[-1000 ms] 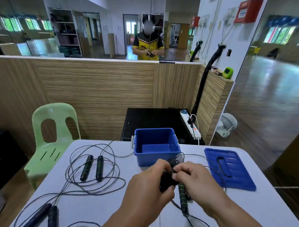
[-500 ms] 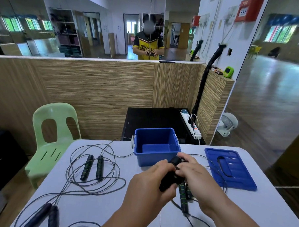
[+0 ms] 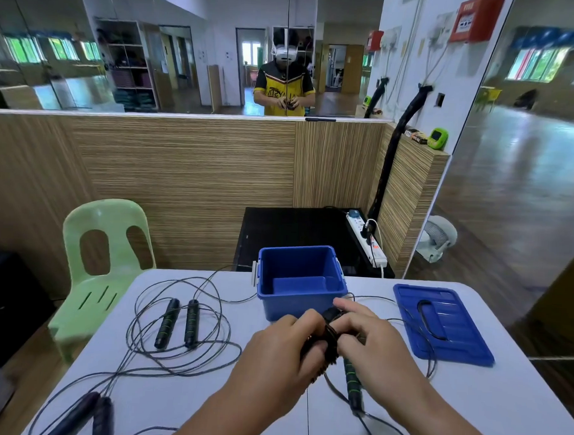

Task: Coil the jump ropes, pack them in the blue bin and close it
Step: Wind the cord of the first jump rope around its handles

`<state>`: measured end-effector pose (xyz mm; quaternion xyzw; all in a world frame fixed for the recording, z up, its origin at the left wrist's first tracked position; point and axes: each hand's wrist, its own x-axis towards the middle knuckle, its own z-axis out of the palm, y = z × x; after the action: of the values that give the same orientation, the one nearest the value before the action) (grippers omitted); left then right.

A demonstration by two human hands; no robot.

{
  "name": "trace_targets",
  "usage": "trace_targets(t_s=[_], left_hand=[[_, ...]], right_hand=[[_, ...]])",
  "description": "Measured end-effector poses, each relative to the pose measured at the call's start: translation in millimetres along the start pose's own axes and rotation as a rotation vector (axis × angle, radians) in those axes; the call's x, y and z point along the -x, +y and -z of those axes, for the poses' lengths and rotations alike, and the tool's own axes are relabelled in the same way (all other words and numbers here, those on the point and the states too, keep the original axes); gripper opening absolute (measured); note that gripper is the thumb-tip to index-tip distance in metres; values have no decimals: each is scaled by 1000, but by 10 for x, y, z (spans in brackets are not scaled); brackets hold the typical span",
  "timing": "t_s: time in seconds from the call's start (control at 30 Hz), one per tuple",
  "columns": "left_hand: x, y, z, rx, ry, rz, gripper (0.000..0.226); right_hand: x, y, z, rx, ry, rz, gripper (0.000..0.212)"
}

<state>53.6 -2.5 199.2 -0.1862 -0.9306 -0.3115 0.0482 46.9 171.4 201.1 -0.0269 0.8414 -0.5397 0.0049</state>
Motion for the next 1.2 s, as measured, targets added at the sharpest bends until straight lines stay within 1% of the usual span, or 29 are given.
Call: trace_targets(t_s=[0.1,0.17,0.23,0.27,0.3,0.43,0.6,0.7,0.9,1.03,1.1,1.2], left_hand=[[16,-25,-2,1,-7,10,7],[19,-34,0,24,-3,17,6],[13,-34,-2,45,-4,19,3],[9,-36,-6,48,-1,19,3],[6,-38,-11,46,1,19,3],[-19,-48,-34,91,6,28,5],[-26,-123,-31,143,5,43,7],[-21,-153,-20,143,0,44,11],[44,-123,-41,161,-55,25,4],[34,-140,-53,171,-53,34,9],[16,-148,-47,173,-53,46,14],[9,-142,-43,219,-60,71,27]], right_hand=[[63,-3,21,32,26,119,41],[119,25,10,199,43,272,43],[152,89,6,431,132,446,38],[154,127,-4,504,170,509,36],[156,150,-19,537,186,546,34],[150,208,-92,547,193,612,29],[133,175,-91,610,180,614,31],[126,140,-87,611,130,614,30],[56,67,-33,549,-2,450,2],[20,79,17,521,-86,373,20],[23,58,22,468,-93,327,22],[40,-13,37,295,-61,242,19]])
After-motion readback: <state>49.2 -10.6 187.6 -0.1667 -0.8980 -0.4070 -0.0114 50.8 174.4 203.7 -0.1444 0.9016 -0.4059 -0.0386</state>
